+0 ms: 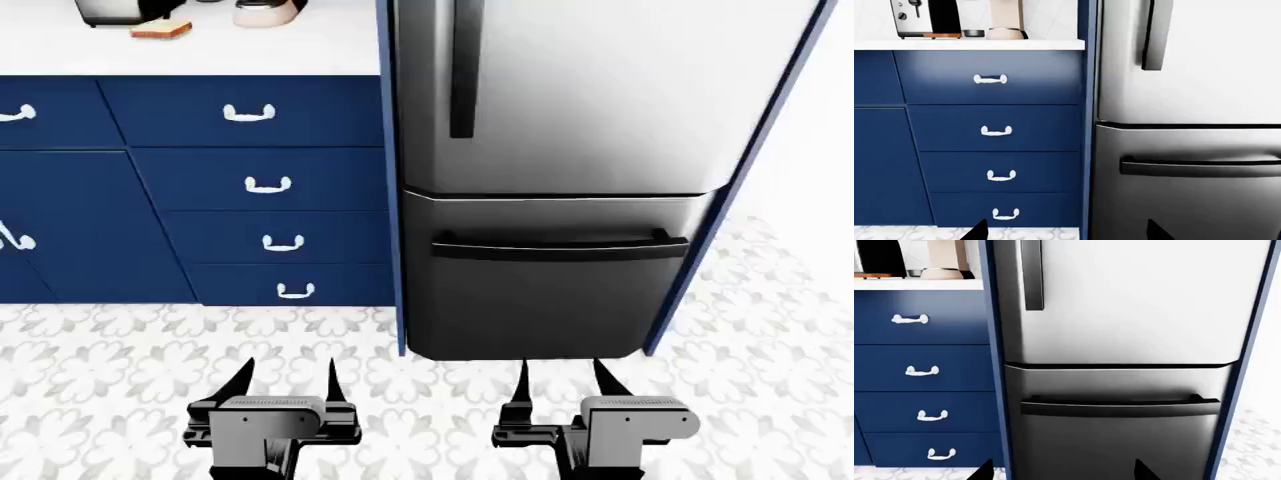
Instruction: Open the fridge door
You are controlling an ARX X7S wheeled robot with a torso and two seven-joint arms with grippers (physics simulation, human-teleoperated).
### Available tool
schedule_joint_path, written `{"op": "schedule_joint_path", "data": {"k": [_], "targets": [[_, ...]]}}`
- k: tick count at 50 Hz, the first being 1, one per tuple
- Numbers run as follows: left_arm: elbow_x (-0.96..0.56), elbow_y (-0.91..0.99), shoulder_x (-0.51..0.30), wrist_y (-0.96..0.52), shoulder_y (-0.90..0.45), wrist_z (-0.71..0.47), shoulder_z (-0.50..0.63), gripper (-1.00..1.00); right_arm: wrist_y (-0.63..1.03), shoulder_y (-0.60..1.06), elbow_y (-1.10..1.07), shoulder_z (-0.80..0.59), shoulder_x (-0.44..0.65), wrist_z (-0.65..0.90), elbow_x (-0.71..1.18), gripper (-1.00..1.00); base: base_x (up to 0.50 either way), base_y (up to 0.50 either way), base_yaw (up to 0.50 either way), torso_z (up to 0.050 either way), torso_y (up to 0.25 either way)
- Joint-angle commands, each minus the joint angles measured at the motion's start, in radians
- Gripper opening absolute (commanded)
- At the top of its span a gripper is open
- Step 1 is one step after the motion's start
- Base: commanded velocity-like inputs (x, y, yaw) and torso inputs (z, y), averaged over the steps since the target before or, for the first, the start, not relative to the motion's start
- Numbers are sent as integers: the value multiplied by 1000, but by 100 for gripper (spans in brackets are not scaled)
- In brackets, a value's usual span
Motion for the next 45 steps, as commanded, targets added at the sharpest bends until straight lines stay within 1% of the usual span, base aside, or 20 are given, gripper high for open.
{"op": "schedule_joint_path", "data": {"k": [1, 10, 11, 12, 13, 14, 15, 16, 17, 18, 19, 20, 21, 23, 25, 27, 29, 30, 34, 45], "targets": [[-8, -14, -19, 45, -1, -12, 23, 100, 1, 0, 0, -21, 17, 8, 25, 100, 0, 0, 0, 0, 0], [-34, -16, -44, 48, -2, -41, 52, 100, 4, 1, -2, -47, 39, 62, 47, 100, 0, 0, 0, 0, 0], [-561, 526, -363, -341, -32, -370, -26, 100, 678, 775, -408, -591, 442, 371, 697, 100, 0, 0, 0, 0, 0], [-4, -9, -12, 29, -1, -4, 14, 100, 5, 0, -2, -9, 7, 25, 19, 100, 0, 0, 0, 0, 0], [-15, -26, -16, 59, 5, 4, 32, 100, -46, -16, 36, -3, 13, 7, 68, 100, 0, 0, 0, 0, 0], [34, -138, -18, 209, 8, -35, 57, 100, -73, 1, 152, 9, 28, 42, 43, 100, 0, 0, 0, 0, 0], [18, -172, -24, 265, 5, -22, 69, 100, -103, 10, 174, 18, 32, 42, 60, 100, 0, 0, 0, 0, 0], [74, -295, -28, 365, -29, -74, 80, 100, -140, 26, 194, 52, 28, 44, 113, 100, 0, 0, 0, 0, 0], [62, -338, -29, 350, -48, -64, 87, 100, -146, 28, 203, 51, 31, 67, 96, 100, 0, 0, 0, 0, 0], [38, -274, -33, 222, -57, -44, 86, 100, -129, 19, 188, 42, 35, 81, 79, 100, 0, 0, 0, 0, 0], [48, -356, -35, 316, -67, -56, 95, 100, -138, 13, 179, 33, 39, 106, 45, 100, 0, 0, 0, 0, 0], [42, -378, -37, 330, -76, -62, 94, 100, -137, -1, 153, 37, 38, 127, 38, 100, 0, 0, 0, 0, 0], [38, -298, -42, 261, -70, -57, 94, 100, -142, -4, 153, 35, 40, 135, 36, 100, 0, 0, 0, 0, 0], [33, -362, -45, 323, -74, -62, 100, 100, -144, -8, 145, 27, 42, 145, 32, 100, 0, 0, 0, 0, 0], [39, -274, -51, 260, -71, -69, 102, 100, -137, -5, 142, 19, 46, 156, 26, 100, 0, 0, 0, 0, 0], [51, -377, -52, 349, -89, -92, 109, 100, -132, -9, 122, 19, 49, 163, 32, 100, 0, 0, 0, 0, 0], [49, -309, -56, 291, -85, -101, 104, 100, -130, -16, 100, 18, 53, 170, 37, 100, 0, 0, 0, 0, 0], [56, -374, -55, 348, -96, -120, 104, 100, -136, -21, 93, 15, 54, 173, 36, 100, 0, 0, 0, 0, 0], [53, -411, -61, 373, -112, -136, 105, 100, -179, -31, 82, 2, 61, 176, 37, 100, 0, 0, 0, 0, 0], [56, -458, -71, 419, -132, -167, 121, 100, -183, -27, 88, -22, 77, 185, 47, 100, 0, 484, 0, 0, 0]]}}
